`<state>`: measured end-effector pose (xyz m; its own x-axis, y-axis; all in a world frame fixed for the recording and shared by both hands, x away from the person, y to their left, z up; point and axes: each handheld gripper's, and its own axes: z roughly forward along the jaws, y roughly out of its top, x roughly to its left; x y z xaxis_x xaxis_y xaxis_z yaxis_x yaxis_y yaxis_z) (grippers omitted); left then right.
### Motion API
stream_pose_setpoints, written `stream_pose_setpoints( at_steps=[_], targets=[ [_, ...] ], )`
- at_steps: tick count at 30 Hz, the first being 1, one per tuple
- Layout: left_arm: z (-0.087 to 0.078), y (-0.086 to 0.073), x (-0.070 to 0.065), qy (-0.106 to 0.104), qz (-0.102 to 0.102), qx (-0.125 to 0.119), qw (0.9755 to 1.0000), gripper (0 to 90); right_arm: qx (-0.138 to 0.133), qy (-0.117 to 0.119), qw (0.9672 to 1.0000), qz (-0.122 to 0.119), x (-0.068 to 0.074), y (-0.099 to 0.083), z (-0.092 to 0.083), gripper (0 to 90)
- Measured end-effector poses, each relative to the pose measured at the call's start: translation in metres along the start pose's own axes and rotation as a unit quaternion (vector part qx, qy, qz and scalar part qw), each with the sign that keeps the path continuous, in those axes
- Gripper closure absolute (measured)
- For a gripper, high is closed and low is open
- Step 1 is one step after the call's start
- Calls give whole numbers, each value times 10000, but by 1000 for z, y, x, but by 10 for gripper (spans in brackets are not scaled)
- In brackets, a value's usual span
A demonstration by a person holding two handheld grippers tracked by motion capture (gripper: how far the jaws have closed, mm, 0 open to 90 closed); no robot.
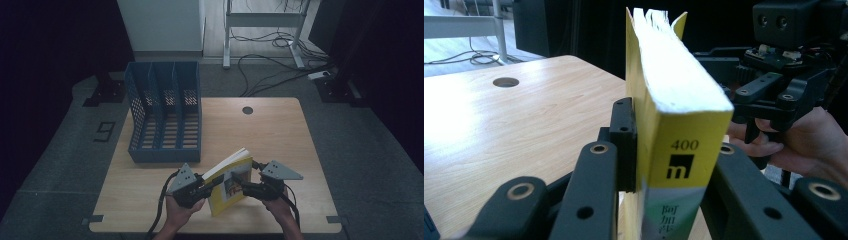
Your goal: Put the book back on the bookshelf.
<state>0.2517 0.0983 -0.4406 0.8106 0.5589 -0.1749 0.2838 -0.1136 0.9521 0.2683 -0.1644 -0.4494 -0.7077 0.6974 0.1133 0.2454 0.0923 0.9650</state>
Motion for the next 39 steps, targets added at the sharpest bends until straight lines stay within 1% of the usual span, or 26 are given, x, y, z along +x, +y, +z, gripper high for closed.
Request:
stream_pose_setpoints(
  at_steps=[4,6,7,8,9,10,11,12,14,16,17,18,20,21,24,27,28,33,34,36,37,38,39],
  targets=[
    [-2,-2,5,-8,-153,-98,9998,756,-21,38,10000,29,-1,0,0,281],
    [-3,-4,8,21,-277,-161,9995,757,-115,42,9999,57,-2,1,-3,281],
    [-3,-4,8,21,-277,-161,9995,757,-115,42,9999,57,-2,1,-3,281],
    [-5,-4,12,83,-380,-198,9990,758,-180,15,9998,101,-4,3,-7,283],
    [-5,-4,12,83,-380,-198,9990,758,-180,15,9998,101,-4,3,-7,283],
    [-7,-4,15,89,-436,-235,9987,758,-201,-6,9997,115,-5,3,-8,283],
    [-9,-3,16,92,-468,-259,9985,758,-242,-70,9995,188,-9,3,-12,284],
    [-14,-1,19,112,-504,-308,9982,758,-257,-84,9994,219,-11,3,-12,285],
    [-16,0,20,129,-515,-340,9980,758,-258,-117,9992,269,-14,3,-13,285],
    [-25,4,23,158,-548,-449,9974,757,-236,-155,9992,289,-15,2,-13,285],
    [-25,4,23,158,-548,-449,9974,758,-236,-155,9992,289,-15,2,-13,285],
    [-30,6,26,146,-594,-515,9968,758,-196,-190,9991,309,-18,1,-13,286],
    [-33,6,27,137,-621,-543,9965,758,-146,-213,9991,326,-19,-1,-12,286],
    [-38,8,29,141,-672,-603,9958,758,-125,-232,9991,345,-20,-2,-11,286],
    [-44,10,33,190,-728,-685,9948,757,-47,-258,9989,386,-23,-4,-9,286],
    [-48,11,34,234,-735,-730,9943,757,18,-297,9988,397,-25,-6,-7,286],
    [-50,12,35,244,-737,-723,9944,757,88,-324,9987,394,-26,-8,-6,286],
    [-57,14,37,263,-759,-840,9932,756,381,-436,9974,417,-33,-18,3,285],
    [-57,14,37,263,-759,-840,9932,756,381,-436,9974,417,-33,-18,3,285],
    [-58,14,38,258,-760,-836,9933,757,526,-494,9966,407,-36,-23,7,284],
    [-58,14,38,258,-760,-836,9933,756,526,-494,9966,407,-36,-23,7,284],
    [-59,15,38,262,-757,-829,9933,757,637,-542,9956,410,-39,-27,10,283],
    [-59,15,38,262,-757,-829,9933,756,637,-542,9956,410,-39,-27,10,283]
  ],
)
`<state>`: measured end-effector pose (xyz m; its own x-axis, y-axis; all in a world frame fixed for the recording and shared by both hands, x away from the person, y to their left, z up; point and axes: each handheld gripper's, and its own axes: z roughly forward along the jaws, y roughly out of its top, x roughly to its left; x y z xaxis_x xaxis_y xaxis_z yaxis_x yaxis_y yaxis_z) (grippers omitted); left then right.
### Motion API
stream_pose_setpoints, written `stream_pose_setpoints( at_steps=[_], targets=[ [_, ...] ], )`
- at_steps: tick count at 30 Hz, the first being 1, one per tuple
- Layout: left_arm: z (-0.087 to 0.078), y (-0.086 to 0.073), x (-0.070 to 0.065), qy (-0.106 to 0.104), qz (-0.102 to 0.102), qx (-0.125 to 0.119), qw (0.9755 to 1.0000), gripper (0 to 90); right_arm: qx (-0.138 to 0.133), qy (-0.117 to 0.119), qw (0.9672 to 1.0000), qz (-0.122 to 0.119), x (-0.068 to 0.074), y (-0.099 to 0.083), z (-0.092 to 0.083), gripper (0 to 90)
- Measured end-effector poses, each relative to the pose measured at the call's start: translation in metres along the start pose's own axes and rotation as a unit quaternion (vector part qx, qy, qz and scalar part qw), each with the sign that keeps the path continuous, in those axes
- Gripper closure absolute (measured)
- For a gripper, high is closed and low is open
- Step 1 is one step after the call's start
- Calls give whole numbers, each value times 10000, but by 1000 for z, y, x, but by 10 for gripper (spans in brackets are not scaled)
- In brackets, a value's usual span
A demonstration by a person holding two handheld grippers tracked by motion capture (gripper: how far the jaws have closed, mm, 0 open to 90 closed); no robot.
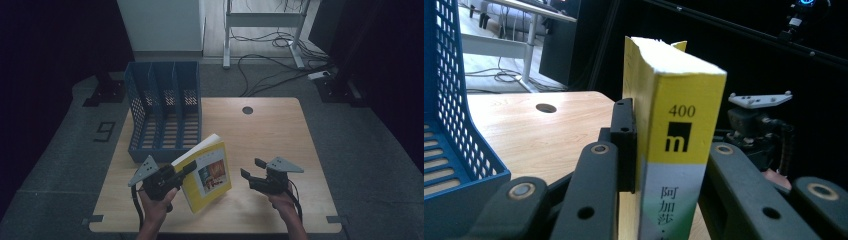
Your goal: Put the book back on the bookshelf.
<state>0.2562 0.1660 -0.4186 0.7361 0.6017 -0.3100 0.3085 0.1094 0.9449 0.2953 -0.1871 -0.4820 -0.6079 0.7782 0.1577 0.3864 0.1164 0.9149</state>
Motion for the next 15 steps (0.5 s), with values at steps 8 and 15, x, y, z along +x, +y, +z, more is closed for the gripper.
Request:
stream_pose_setpoints(
  at_steps=[8,15],
  targets=[
    [-5,3,2,6,-34,-97,9999,756,582,-300,9978,53,-11,-16,17,278],
    [-12,6,3,25,-69,-190,9998,756,1012,-540,9934,47,-17,-30,30,277]
  ],
)
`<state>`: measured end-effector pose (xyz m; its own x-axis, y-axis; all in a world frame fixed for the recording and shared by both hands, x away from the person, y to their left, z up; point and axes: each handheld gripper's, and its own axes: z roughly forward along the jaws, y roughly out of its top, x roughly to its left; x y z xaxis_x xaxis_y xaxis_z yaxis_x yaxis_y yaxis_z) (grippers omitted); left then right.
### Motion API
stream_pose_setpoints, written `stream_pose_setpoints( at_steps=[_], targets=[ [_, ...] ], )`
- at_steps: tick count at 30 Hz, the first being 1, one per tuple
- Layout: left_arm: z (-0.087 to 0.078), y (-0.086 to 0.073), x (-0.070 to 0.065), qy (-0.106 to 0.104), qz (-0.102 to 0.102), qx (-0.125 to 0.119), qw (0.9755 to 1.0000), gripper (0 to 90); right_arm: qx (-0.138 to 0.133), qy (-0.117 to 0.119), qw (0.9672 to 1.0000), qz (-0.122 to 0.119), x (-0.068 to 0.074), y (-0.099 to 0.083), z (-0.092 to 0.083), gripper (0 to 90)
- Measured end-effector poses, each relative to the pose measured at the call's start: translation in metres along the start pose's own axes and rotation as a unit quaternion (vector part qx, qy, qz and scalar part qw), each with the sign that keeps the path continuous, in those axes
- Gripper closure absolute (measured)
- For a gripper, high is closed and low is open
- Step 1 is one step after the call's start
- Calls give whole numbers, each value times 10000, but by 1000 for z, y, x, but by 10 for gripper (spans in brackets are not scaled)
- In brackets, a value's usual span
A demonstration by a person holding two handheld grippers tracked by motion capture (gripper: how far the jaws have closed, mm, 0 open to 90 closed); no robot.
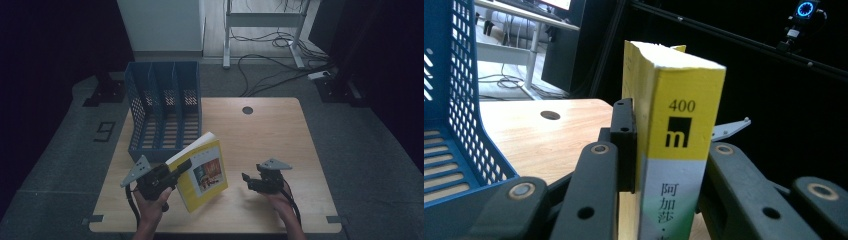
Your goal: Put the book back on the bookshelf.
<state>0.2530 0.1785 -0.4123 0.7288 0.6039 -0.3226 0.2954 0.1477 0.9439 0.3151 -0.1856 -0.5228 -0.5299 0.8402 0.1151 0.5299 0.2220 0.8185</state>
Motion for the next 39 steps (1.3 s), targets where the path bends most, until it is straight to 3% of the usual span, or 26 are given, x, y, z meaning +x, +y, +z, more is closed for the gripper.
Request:
stream_pose_setpoints(
  at_steps=[7,11,16,22,39],
  targets=[
    [-4,3,-1,-22,-13,-80,10000,756,221,-125,9997,-10,-2,-6,7,277],
    [-6,6,-3,-35,-13,-89,10000,757,393,-304,9987,-151,0,-11,16,276],
    [-7,9,-3,-12,-25,-135,9999,756,575,-323,9977,-178,1,-17,23,272],
    [-6,16,-1,47,-116,-174,9998,756,567,-448,9971,-222,0,-20,25,271],
    [-2,37,2,88,-56,-178,9998,756,542,-549,9967,-249,0,-21,25,250]
  ],
)
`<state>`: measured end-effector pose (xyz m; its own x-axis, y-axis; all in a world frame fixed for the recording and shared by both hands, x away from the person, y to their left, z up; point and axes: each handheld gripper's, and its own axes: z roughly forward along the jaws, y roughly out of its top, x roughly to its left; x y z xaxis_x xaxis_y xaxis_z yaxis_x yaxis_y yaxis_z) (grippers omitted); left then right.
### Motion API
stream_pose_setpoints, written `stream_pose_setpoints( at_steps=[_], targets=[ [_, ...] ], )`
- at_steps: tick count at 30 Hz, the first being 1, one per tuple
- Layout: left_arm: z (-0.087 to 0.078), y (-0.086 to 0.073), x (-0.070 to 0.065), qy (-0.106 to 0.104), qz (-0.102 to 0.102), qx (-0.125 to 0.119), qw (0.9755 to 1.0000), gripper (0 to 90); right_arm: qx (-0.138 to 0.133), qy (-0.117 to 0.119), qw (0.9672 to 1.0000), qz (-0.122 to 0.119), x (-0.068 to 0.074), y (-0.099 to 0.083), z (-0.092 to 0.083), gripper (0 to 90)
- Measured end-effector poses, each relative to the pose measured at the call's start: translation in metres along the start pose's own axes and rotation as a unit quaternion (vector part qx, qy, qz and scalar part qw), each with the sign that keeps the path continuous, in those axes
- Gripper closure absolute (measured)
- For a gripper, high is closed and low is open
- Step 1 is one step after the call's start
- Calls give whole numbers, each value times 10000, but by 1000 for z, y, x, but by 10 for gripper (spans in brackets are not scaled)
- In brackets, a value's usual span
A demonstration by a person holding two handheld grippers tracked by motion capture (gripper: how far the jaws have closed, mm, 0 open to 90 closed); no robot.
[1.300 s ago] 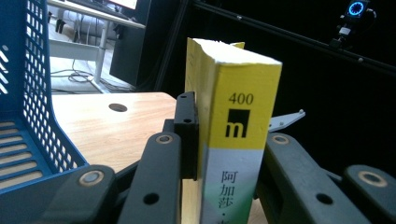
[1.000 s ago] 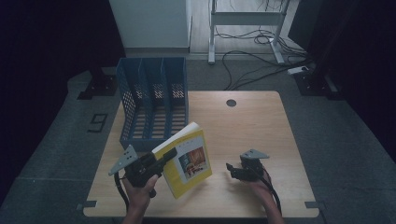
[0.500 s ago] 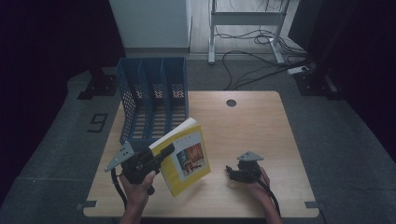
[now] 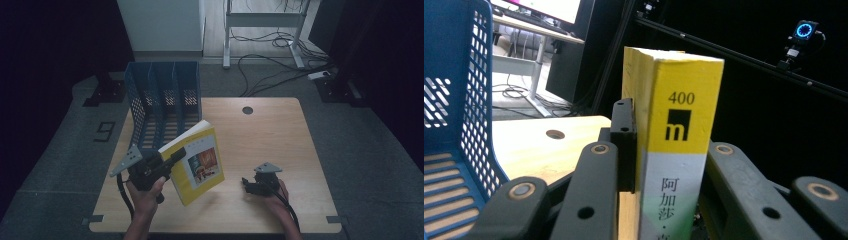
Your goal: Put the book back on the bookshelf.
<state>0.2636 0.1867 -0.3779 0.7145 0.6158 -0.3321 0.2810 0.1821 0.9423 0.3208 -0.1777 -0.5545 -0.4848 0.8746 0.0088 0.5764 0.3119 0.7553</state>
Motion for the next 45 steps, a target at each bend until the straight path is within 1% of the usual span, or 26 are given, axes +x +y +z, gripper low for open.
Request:
stream_pose_setpoints(
  at_steps=[3,6,12,14,20,24,29,34,36,37,39,40,45],
  targets=[
    [2,2,2,39,-17,-13,10000,757,4,-9,10000,15,0,0,0,250],
    [4,5,2,102,26,-10,9999,756,-1,-14,10000,11,0,0,0,250],
    [5,10,6,141,30,-22,9999,756,-1,-14,10000,13,0,0,0,250],
    [5,12,7,208,45,-35,9998,757,-2,-14,10000,11,0,0,0,250],
    [6,18,8,311,78,-68,9995,756,-6,-20,10000,28,0,0,0,251],
    [7,22,9,328,113,-89,9994,757,-6,-24,10000,38,0,-1,0,251],
    [11,31,13,380,99,-110,9992,756,-7,-37,10000,43,0,-1,-1,251],
    [12,38,17,434,69,-158,9989,756,-6,-54,10000,50,0,-1,-1,251],
    [11,41,19,475,63,-184,9987,756,-7,-56,10000,52,0,-1,-1,251],
    [11,45,21,523,91,-179,9984,756,-8,-55,10000,54,0,-1,-1,250],
    [11,47,22,552,99,-178,9983,756,-8,-55,10000,56,0,-1,-1,249],
    [11,51,25,613,94,-173,9979,757,-7,-56,10000,57,0,-1,-1,249],
    [11,60,30,709,96,-195,9972,756,-6,-63,10000,68,0,-1,-1,246]
  ],
)
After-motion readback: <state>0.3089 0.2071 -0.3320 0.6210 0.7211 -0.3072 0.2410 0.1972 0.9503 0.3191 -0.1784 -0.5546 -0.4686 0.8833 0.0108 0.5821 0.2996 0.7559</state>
